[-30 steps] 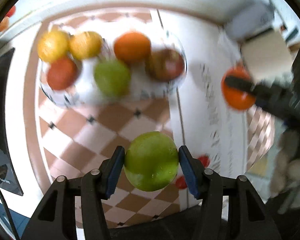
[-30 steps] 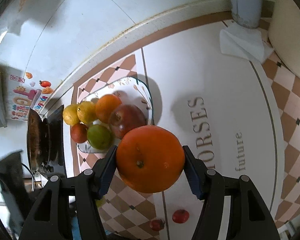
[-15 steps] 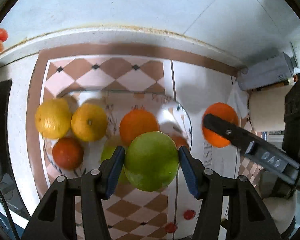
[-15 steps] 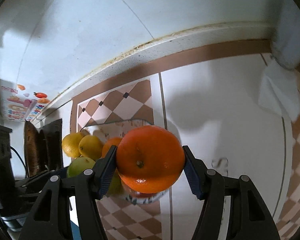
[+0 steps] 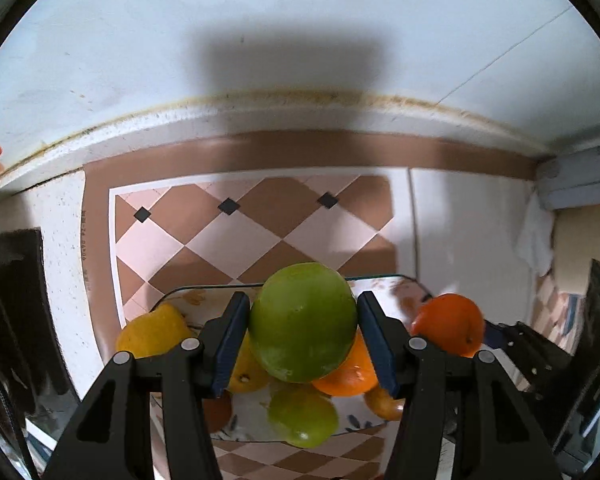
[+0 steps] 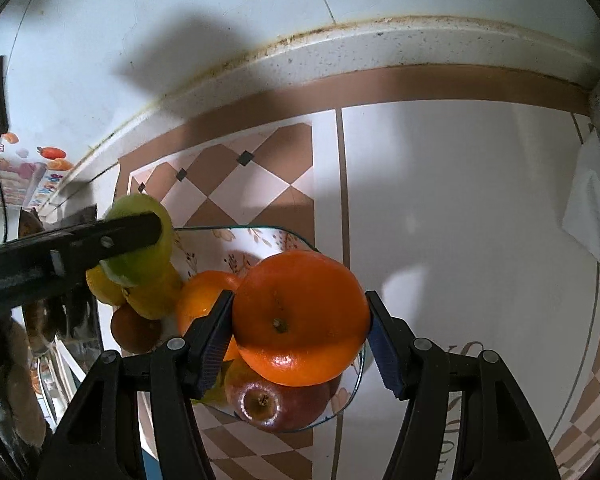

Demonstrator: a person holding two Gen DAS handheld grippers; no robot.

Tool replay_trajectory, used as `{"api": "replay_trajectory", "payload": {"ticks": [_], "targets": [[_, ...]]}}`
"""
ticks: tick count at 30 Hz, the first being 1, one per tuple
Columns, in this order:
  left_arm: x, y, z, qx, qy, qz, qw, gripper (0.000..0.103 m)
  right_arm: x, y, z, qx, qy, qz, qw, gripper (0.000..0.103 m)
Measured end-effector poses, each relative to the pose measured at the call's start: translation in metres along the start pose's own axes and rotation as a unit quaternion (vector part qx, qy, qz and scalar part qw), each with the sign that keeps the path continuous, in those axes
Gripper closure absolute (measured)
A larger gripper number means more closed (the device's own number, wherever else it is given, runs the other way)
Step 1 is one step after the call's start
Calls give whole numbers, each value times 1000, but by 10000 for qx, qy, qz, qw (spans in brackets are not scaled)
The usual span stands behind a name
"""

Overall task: Organize fruits
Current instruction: 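Lower the orange onto the plate with the right tool while the left tool sets the lime there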

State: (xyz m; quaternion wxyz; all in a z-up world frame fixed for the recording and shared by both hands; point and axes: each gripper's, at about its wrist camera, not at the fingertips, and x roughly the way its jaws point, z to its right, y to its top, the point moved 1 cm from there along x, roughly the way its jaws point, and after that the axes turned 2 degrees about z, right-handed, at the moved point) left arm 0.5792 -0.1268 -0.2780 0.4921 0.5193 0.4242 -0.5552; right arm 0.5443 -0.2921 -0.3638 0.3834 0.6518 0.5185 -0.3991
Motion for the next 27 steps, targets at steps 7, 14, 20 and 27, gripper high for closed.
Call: {"api": "replay_trajectory", "payload": {"ticks": [7,14,20,27], "targets": [[28,-1,2,52,74,-304,9995,49,3,2,-1,-35,-41,-136,9999,32],[33,-3,5,4,76,-397,9992,48,4,1,-3,-42,2,-196,9998,21],[16,-16,-1,-195,-2,-224,9996,48,-8,-5,2,48,-83,-72,9999,10],[-18,-53,-12,-306,56,398,9987,15,-42,-29,-9,-143,-745,343,9965,8]]}}
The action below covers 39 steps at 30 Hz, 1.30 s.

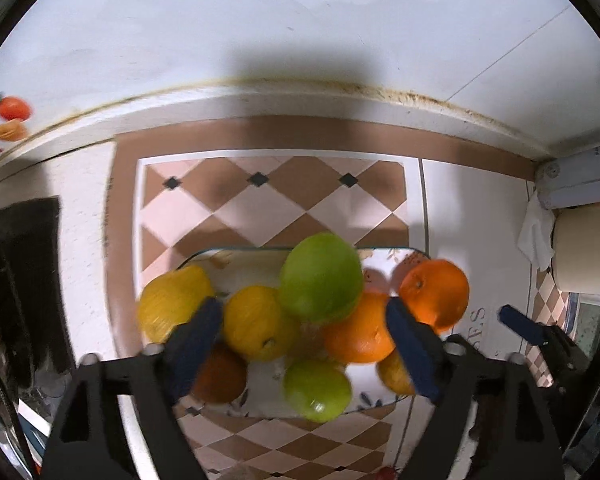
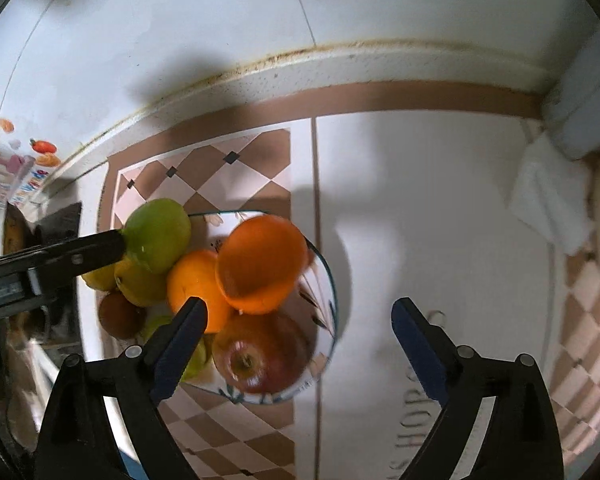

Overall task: Organize fruits
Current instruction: 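Lower the orange onto the plate with the right tool while the left tool sets the lime there, then lift both open tools away from the plate toward the cherry tomatoes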

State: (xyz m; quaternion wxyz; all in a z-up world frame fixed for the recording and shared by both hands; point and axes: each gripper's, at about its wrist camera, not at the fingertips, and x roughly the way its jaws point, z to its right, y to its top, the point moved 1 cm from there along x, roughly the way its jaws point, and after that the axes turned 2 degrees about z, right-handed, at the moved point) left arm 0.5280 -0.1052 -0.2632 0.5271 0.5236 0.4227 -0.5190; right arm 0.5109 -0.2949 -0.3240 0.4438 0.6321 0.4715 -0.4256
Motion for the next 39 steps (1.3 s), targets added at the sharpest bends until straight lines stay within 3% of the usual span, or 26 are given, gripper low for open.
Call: {"api": "replay_trajectory", "payload": {"ticks": [7,16,25,39], "targets": [[-37,-42,-32,-225,305,661,9971,11,-40,-41,-26,-224,-521,463,9973,7],[-89,-115,-51,-138,672,1386,9880,11,-87,-94,-51,-239,-622,885,9938,7],[-143,-168,-52,-85,664,2108,9752,11,-141,-147,-75,-395,-753,1399,9865,7],[-204,-235,-43,253,572,2820,9574,11,-217,-217,-93,-388,-792,2169,9722,7]]}}
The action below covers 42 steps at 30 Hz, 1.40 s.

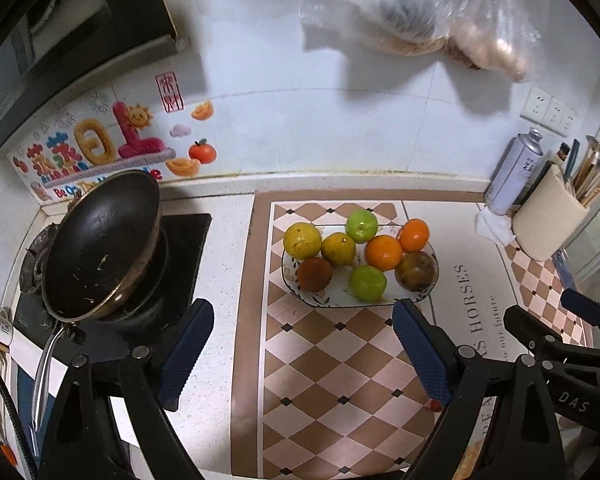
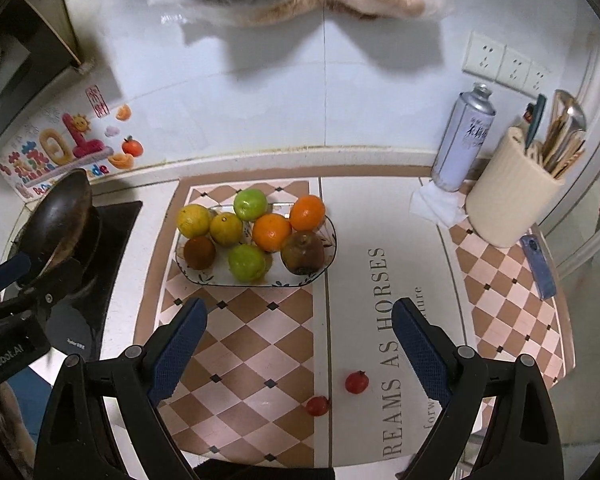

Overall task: Organize fruits
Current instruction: 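Lift both open tools away from the plate toward the cherry tomatoes, then grasp a cherry tomato with the right tool while the left tool grasps the other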

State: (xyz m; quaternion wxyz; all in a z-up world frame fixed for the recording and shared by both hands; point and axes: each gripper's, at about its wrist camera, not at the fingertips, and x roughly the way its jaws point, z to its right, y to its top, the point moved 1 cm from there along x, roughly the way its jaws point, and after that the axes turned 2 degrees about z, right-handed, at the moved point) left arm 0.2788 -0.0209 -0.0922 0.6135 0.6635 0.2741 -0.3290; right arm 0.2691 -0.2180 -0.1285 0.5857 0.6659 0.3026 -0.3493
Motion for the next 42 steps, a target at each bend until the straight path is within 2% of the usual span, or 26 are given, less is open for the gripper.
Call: {"api": "replay_trajectory", "payload": {"ticks": [8,17,21,23,26,27,28,32,33,37,39,42], "targets": [[-29,-19,0,46,-98,240,9997,11,-43,-18,-5,62,-80,351,9993,7],[-42,-31,4,42,-162,286,9995,11,-56,-28,-5,175,60,480,9987,7],[-36,-30,8,-20,-175,201,9996,11,-40,-26,16,529,630,297,9962,7],[-27,-27,15,-11,-122,107,9999,2,-24,-26,32,724,706,182,9947,7],[-4,-26,31,33,103,-40,9999,2,6,-27,61,898,639,3,9939,13],[5,-27,35,38,134,-117,9998,2,21,-29,74,959,621,-130,9934,24],[21,-29,44,65,156,-278,9995,2,40,-33,86,983,575,-359,9928,30],[80,-47,74,201,130,-1076,9939,2,109,-56,119,1124,711,-1145,9845,36],[92,-53,79,197,105,-1278,9915,2,124,-64,122,1134,772,-1337,9815,40],[153,-91,101,164,-1,-2361,9716,2,180,-100,123,1046,1003,-2118,9665,58],[168,-108,108,161,-40,-2679,9633,2,199,-115,122,1026,1061,-2331,9612,60],[178,-123,117,206,-26,-2869,9577,2,210,-126,120,974,1113,-2384,9598,69]]}}
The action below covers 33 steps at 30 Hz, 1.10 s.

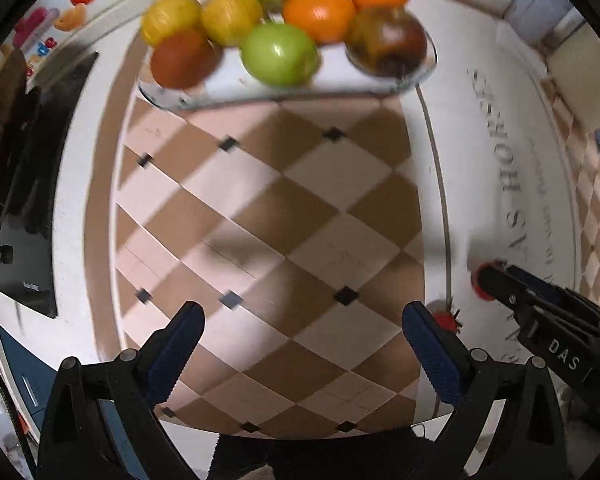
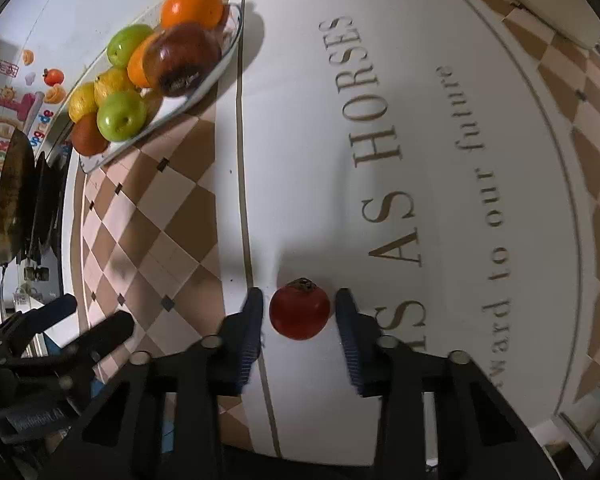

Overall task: Organize fruits
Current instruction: 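Grasp a cherry tomato with the right tool while the left tool grasps the other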

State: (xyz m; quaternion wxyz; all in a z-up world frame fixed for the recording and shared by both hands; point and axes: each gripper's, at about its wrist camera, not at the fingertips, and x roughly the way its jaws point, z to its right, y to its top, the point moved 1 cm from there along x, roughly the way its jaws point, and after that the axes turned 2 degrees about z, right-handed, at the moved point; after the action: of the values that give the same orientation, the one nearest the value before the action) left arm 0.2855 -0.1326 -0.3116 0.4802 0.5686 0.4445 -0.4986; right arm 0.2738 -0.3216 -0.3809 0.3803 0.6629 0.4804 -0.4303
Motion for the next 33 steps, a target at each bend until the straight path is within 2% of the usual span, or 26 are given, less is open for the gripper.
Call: {"api": "replay_trajectory", "payload": {"ticks": [4,7,10,13,15,16,18,19,21,23,28,33], "targets": [[6,-6,9,-15,-124,-130,9998,2,-6,0,-1,-181,-50,212,9996,70],[6,-9,18,-34,-440,-236,9987,2,-23,1,6,-120,-46,349,9993,70],[3,-13,39,176,-744,-267,9967,5,-36,-1,15,-34,-58,440,9990,70],[4,-17,61,501,-852,-319,9946,14,-41,-4,26,30,-100,451,9989,70],[7,-18,73,669,-876,-389,9931,31,-43,-5,32,96,-127,438,9989,70],[10,-19,79,757,-876,-440,9923,35,-41,-6,34,121,-127,435,9989,70],[15,-22,89,898,-895,-509,9906,50,-41,-9,38,198,-127,431,9988,70],[19,-24,94,987,-878,-545,9897,52,-41,-11,40,225,-131,435,9987,70],[25,-24,101,1073,-851,-618,9886,69,-43,-12,44,276,-128,448,9985,70],[25,-26,105,1132,-854,-565,9883,74,-45,-13,46,305,-130,468,9984,70],[20,-25,106,1260,-929,-459,9866,76,-50,-9,41,281,-101,545,9981,69],[-15,-8,82,942,-1008,-44,9904,76,-62,9,15,74,186,673,9975,70]]}}
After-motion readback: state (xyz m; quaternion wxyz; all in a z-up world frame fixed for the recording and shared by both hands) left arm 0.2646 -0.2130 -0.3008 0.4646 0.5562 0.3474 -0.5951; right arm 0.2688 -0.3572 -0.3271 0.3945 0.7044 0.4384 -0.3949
